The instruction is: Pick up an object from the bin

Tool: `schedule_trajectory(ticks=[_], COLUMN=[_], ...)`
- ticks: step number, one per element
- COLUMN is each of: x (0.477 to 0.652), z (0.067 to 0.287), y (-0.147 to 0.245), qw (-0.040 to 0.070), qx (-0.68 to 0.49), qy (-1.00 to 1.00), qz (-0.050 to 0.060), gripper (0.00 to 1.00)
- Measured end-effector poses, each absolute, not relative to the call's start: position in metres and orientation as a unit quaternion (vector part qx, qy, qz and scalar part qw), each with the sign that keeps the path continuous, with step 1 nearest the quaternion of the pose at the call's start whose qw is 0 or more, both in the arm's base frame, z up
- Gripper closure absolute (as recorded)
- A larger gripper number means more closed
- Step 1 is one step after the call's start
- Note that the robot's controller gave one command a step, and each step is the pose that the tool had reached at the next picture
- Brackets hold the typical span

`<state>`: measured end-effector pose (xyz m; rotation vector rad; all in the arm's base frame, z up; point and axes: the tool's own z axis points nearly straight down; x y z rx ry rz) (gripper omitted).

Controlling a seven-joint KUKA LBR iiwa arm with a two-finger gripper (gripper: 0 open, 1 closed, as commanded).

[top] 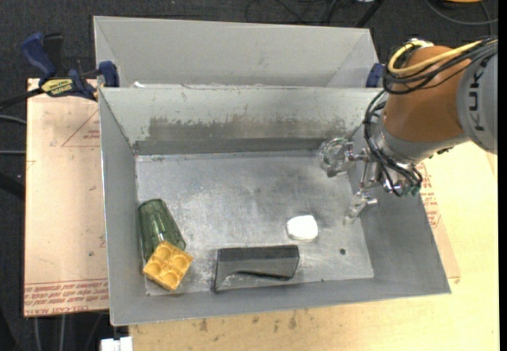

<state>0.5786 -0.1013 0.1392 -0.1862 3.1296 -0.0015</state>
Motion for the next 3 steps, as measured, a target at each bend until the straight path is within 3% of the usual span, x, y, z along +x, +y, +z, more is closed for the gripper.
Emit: schedule_trajectory(ticks=[1,2,3], x=[0.556,0.553,0.561], z=[0.113,0.101,0.096], y=[-0.065,-0.048,-0.033], qw=[-0.002,0.001,0.001], qx=[-0.094,-0.127,-0.261], qy=[0.996,0.992,0.965], qz=[0.001,0.001,0.001], gripper=[0.0,0.0,0.0])
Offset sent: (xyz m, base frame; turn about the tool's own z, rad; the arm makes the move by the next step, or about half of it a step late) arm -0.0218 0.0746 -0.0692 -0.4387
